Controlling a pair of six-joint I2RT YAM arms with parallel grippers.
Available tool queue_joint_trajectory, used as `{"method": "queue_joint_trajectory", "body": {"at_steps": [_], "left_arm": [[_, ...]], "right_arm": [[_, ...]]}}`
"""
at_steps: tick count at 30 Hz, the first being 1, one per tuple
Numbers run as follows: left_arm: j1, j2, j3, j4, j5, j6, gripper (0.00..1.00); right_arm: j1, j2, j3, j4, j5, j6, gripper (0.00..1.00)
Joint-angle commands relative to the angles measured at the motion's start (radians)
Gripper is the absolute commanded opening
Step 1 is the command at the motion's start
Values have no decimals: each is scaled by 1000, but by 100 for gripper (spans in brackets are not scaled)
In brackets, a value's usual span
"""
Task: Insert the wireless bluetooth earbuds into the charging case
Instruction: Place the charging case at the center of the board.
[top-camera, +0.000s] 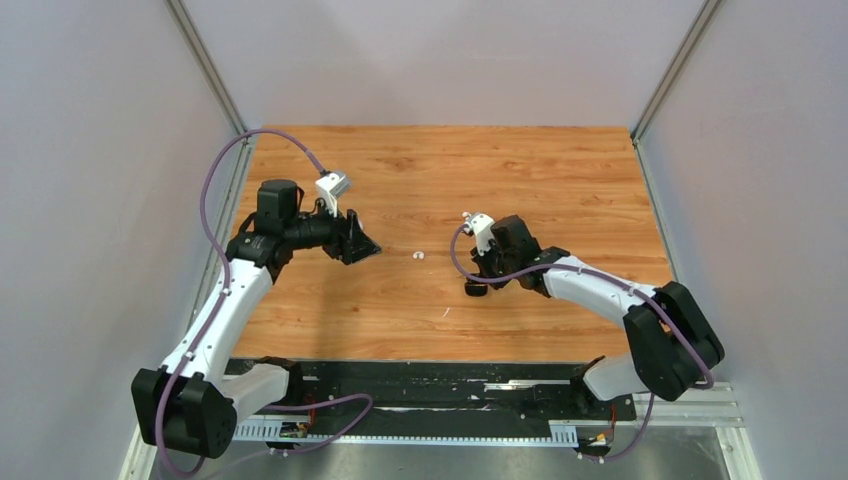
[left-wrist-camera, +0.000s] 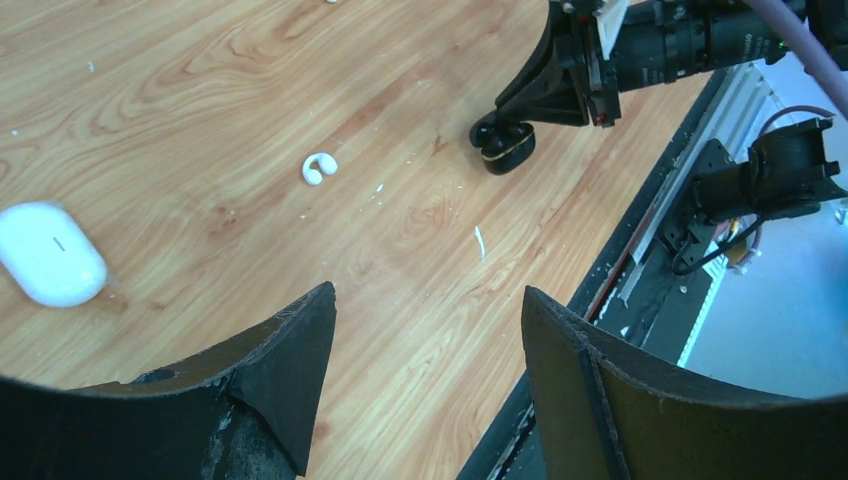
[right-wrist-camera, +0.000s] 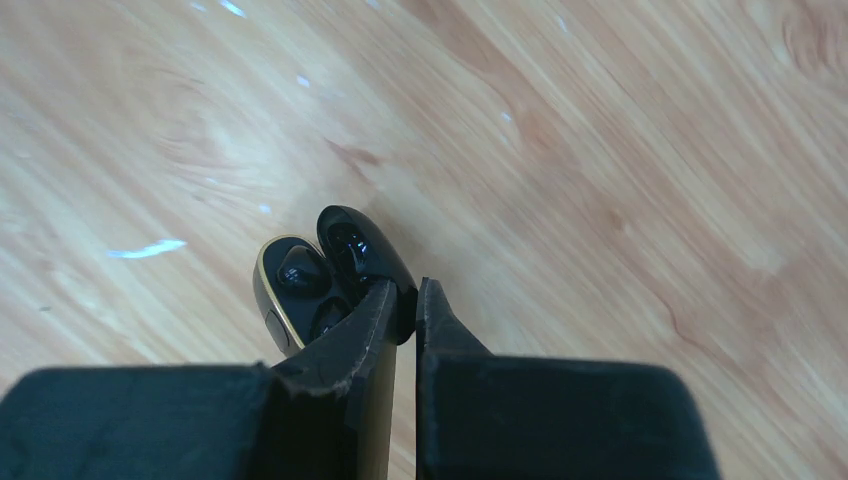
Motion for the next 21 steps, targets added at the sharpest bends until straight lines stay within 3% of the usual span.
{"method": "queue_joint_trajectory", "body": {"at_steps": [1,4,5,8,11,17,21], "left_arm": [[2,-32,-13,30,-35,-3,75],[2,-42,-20,32,-40,-8,75],[2,-45,-19,30,-42,-7,75],[2,-49,-22,26,-44,1,75],[2,-48,-32,42,-49,-5,75],[2,-37,-40,42,-69,4,75],[2,-13,-25,-9,-210,-18,75]], "right_arm": [[-74,28,-6,38,26,-3,5],[-114,25,-3,37,20,-48,42],[-144,12,10,24,22,-48,50],[-232,-8,95,-83,-86,-69,55],[-277,-39,148,-151,-184,-107,52],[-274,-66,125,-148,-376,-152,56],[-248,-32,169,-148,-425,-223,62]]}}
